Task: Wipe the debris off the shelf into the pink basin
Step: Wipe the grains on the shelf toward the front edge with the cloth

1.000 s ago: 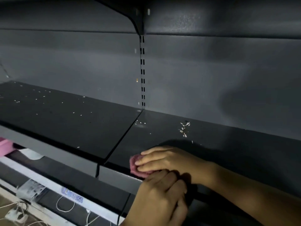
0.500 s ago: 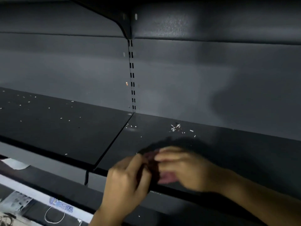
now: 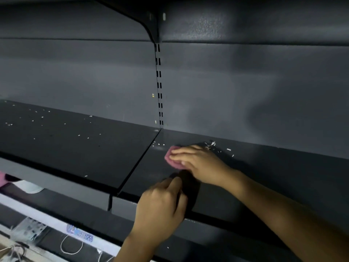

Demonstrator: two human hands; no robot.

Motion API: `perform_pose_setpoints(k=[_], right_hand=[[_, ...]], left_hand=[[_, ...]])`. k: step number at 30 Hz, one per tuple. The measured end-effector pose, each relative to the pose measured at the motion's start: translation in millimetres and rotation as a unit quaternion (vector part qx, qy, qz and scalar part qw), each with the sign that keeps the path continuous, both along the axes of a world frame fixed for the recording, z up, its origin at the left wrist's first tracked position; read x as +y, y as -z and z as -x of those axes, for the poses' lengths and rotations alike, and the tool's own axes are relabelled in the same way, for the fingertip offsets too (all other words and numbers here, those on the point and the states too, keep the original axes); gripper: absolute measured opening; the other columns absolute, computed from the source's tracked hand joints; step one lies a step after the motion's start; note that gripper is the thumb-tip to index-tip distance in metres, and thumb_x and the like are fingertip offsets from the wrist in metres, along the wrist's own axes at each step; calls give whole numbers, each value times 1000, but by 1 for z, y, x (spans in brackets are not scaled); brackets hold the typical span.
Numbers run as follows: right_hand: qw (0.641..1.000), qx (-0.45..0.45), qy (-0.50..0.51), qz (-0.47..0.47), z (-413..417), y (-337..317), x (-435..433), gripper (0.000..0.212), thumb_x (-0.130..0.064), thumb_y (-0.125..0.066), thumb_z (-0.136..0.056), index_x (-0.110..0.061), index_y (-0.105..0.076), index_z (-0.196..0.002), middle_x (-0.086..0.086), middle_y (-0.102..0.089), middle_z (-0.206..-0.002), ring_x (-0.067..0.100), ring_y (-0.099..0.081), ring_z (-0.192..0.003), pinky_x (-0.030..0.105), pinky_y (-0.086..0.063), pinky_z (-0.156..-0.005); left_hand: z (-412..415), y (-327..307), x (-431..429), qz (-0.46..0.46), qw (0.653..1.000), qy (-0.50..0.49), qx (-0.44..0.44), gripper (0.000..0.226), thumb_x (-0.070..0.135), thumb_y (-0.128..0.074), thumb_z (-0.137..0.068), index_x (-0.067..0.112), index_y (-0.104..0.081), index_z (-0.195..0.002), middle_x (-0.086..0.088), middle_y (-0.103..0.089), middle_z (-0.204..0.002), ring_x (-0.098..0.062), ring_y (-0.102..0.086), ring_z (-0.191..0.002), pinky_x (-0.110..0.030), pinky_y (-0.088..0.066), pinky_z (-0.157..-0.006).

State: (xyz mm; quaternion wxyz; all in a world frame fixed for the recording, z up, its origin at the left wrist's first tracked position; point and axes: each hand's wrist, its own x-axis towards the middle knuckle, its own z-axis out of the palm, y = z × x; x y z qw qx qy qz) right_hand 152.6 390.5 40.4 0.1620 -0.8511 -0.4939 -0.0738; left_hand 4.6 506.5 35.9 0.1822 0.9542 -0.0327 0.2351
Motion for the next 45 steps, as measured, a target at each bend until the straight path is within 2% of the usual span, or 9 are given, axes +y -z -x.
perform_pose_setpoints(k=[6,12,17,21,26,31,36,41,45], right_hand=[[976,39,76,-200,5,-34,-53,31,6,-52,-85,-11,-68,-105,-7,-65,-111,8,-60,-106,12,-42,-94],[992,65,-91,59,70,-17,-96,34,-39,-46,-92,-36,-52,-125,-21,-50,-134,-6,-36,-125,10,-23,-105],[1000,-7,-22,-13,40,-6,-81,30,-23,-47,-91,-14,-66,-113,-1,-66,-120,6,-52,-113,22,-37,-92],[995,-35,97,-1,-8,-3,-66,27,-15,-45,-94,-16,-65,-113,-2,-62,-126,14,-51,-122,31,-35,-100],[981,-74,135,-117,-10,-23,-77,26,-8,-46,-87,-11,-69,-98,2,-72,-104,16,-65,-95,26,-43,-89],[930,-11,335,-153,-2,-32,-163,24,4,-54,-78,-18,-59,-71,0,-64,-61,6,-59,-44,11,-43,-44],[870,110,435,206,2,-15,-202,34,-32,-49,-83,-28,-51,-117,-4,-61,-120,15,-58,-109,31,-41,-100],[921,108,360,98,2,-19,-153,19,-16,-48,-75,-32,-45,-65,-22,-53,-68,2,-51,-76,25,-27,-80],[940,109,319,57,-23,-20,-99,17,-13,-49,-72,-28,-42,-67,-14,-59,-80,9,-51,-84,34,-27,-90]], left_hand=[[0,2,1,-4,1000,9,15,14,27,-40,-74,18,-41,-62,5,-48,-54,-15,-43,-43,-20,-18,-40],[-4,5,-2,-21,1000,4,-6,16,27,-40,-73,17,-44,-61,4,-49,-53,-18,-48,-44,-21,-22,-43],[-6,5,-2,-27,1000,-1,3,18,27,-40,-74,17,-43,-59,4,-49,-52,-19,-47,-43,-20,-21,-43],[-4,3,-1,-19,1000,3,19,20,27,-39,-74,16,-41,-58,4,-47,-50,-18,-44,-40,-17,-12,-39],[-4,3,0,-19,1000,4,13,20,28,-39,-72,15,-46,-57,4,-49,-50,-19,-47,-42,-20,-25,-37],[-5,3,0,-30,999,10,-5,19,27,-40,-72,17,-47,-58,5,-49,-50,-15,-46,-41,-10,-10,-43],[-9,6,-2,-36,999,-1,-14,20,29,-40,-70,17,-51,-58,4,-53,-52,-18,-51,-44,-20,-32,-39],[-10,4,-4,-30,999,-19,-19,24,31,-39,-68,18,-57,-58,3,-57,-54,-18,-56,-45,-19,-34,-38],[-8,1,-5,-21,999,-29,-21,21,31,-40,-68,18,-50,-56,3,-54,-53,-20,-53,-44,-21,-32,-37]])
